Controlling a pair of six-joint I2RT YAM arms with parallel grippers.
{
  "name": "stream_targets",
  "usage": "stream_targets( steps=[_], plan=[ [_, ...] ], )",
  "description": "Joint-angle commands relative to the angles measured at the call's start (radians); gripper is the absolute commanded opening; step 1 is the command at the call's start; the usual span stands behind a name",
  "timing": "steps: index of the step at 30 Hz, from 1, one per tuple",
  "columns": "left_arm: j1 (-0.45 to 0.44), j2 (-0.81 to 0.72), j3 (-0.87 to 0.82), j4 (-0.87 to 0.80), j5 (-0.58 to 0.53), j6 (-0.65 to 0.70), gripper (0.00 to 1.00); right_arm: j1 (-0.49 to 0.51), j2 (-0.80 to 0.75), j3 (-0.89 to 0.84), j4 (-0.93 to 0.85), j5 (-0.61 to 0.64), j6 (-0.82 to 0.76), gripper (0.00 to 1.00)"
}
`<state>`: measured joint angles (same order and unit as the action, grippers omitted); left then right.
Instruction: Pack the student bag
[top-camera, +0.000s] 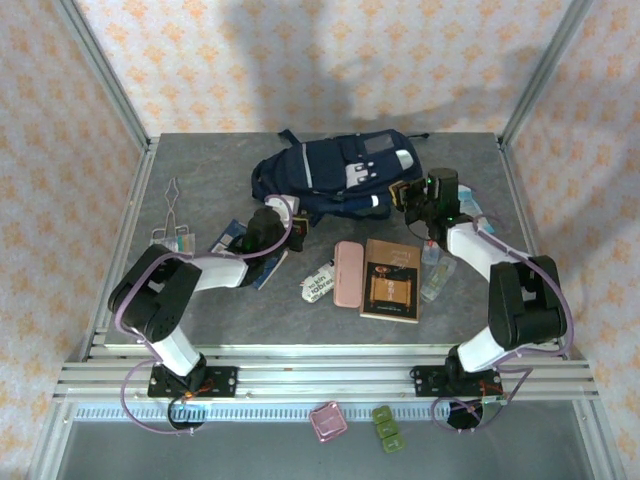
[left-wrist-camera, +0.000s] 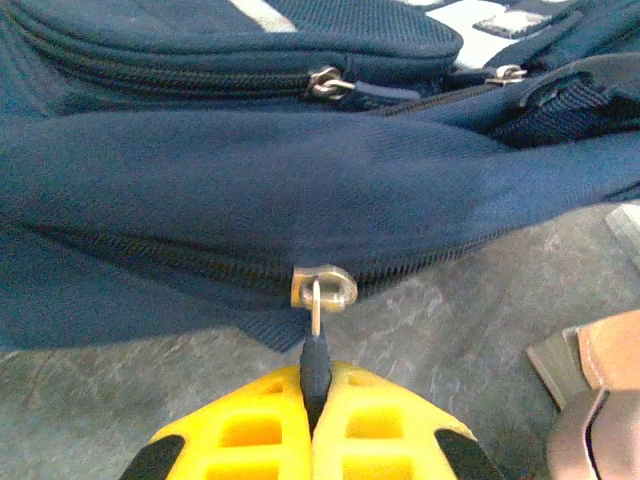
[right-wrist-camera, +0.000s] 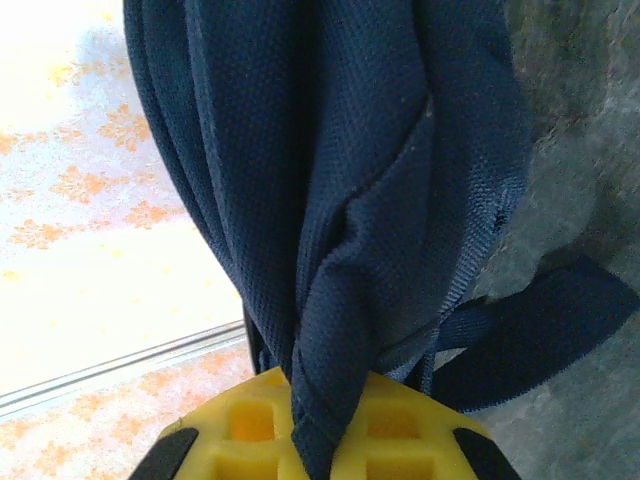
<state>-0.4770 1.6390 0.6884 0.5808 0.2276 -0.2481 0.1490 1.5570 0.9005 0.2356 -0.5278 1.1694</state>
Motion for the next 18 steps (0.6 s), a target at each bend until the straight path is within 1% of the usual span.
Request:
stream_targets(
  steps=[1, 5, 7, 9, 12, 13, 15, 16, 18],
  plan=[
    [0.015, -0.056, -0.019, -0.135, -0.040, 0.044, 0.00, -0.051, 0.077, 0.062, 0.060, 0.016, -0.071, 0.00],
    [0.010, -0.075, -0.008, -0.226, -0.042, 0.062, 0.00, -0.080, 0.192, 0.150, 0.043, -0.011, -0.103, 0.00],
    [-0.009, -0.086, -0.005, -0.246, -0.045, 0.072, 0.00, -0.082, 0.242, 0.196, 0.035, -0.025, -0.114, 0.00],
    [-0.042, -0.089, 0.016, -0.274, -0.053, 0.082, 0.00, -0.083, 0.294, 0.251, 0.013, -0.010, -0.131, 0.00],
    [-0.069, -0.073, 0.046, -0.271, -0.049, 0.071, 0.00, -0.089, 0.355, 0.319, 0.007, -0.005, -0.136, 0.00],
    [-0.073, -0.063, 0.057, -0.263, -0.042, 0.058, 0.00, -0.090, 0.372, 0.345, 0.001, -0.008, -0.141, 0.05],
    [-0.080, -0.029, 0.097, -0.261, -0.019, 0.031, 0.00, -0.091, 0.404, 0.401, -0.045, -0.019, -0.161, 0.26],
    [-0.085, -0.013, 0.118, -0.265, -0.013, 0.024, 0.00, -0.089, 0.410, 0.422, -0.081, -0.032, -0.171, 0.33],
    [-0.100, 0.019, 0.159, -0.265, -0.007, 0.015, 0.00, -0.085, 0.387, 0.417, -0.121, -0.053, -0.194, 0.42]
  ],
)
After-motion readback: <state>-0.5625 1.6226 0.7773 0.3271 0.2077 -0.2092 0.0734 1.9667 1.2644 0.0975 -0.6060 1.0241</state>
